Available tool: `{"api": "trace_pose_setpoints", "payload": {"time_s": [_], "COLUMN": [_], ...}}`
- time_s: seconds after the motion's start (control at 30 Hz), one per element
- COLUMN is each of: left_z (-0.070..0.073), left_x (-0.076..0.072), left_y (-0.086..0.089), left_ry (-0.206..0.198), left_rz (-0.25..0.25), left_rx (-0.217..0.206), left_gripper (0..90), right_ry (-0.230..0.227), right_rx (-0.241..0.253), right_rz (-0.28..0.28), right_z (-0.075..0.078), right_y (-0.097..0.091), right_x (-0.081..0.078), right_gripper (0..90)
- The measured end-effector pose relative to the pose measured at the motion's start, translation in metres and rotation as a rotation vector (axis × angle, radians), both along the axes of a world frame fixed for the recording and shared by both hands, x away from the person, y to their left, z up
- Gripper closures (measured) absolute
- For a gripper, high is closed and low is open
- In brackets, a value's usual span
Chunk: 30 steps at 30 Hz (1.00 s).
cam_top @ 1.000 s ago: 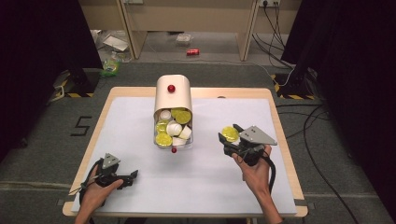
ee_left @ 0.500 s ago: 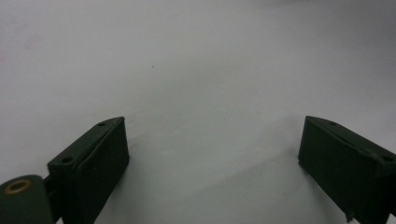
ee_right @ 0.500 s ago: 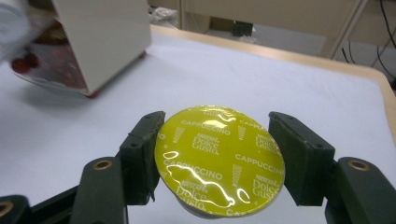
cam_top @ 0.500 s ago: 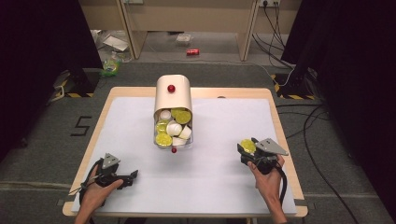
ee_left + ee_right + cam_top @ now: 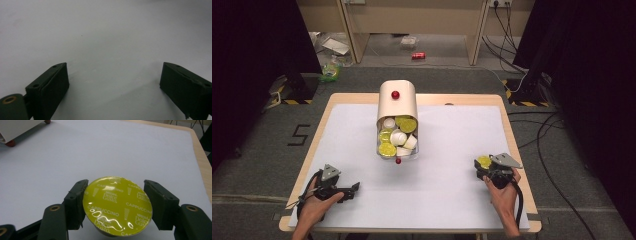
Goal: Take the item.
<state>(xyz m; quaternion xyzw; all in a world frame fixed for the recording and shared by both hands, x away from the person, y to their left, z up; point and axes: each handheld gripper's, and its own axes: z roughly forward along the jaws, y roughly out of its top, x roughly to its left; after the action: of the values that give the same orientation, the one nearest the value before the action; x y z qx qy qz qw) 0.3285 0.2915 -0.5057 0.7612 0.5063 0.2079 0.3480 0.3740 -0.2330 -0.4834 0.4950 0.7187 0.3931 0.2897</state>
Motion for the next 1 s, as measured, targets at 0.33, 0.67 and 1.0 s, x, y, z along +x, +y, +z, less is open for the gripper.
{"api": "trace_pose_setpoints", "payload": {"time_s": [0.33, 0.67, 1.0], "left_z": [0.0, 0.0, 0.0], "left_x": [0.0, 0.0, 0.0], "left_y": [0.0, 0.0, 0.0], "left_ry": [0.0, 0.0, 0.0], "left_rz": [0.0, 0.0, 0.0], "left_rx": [0.0, 0.0, 0.0], "left_gripper": [7.7, 7.7, 7.6], "right_ry": [0.026, 0.041, 0.07], "right_rx": [-0.018, -0.032, -0.074], "right_rz": [0.011, 0.009, 0.023], "right_z": [-0.005, -0.008, -0.009], "right_y": [0.006, 0.007, 0.011], "right_x": [0.0, 0.0, 0.001], "right_gripper": [38.6, 38.1, 33.0]}}
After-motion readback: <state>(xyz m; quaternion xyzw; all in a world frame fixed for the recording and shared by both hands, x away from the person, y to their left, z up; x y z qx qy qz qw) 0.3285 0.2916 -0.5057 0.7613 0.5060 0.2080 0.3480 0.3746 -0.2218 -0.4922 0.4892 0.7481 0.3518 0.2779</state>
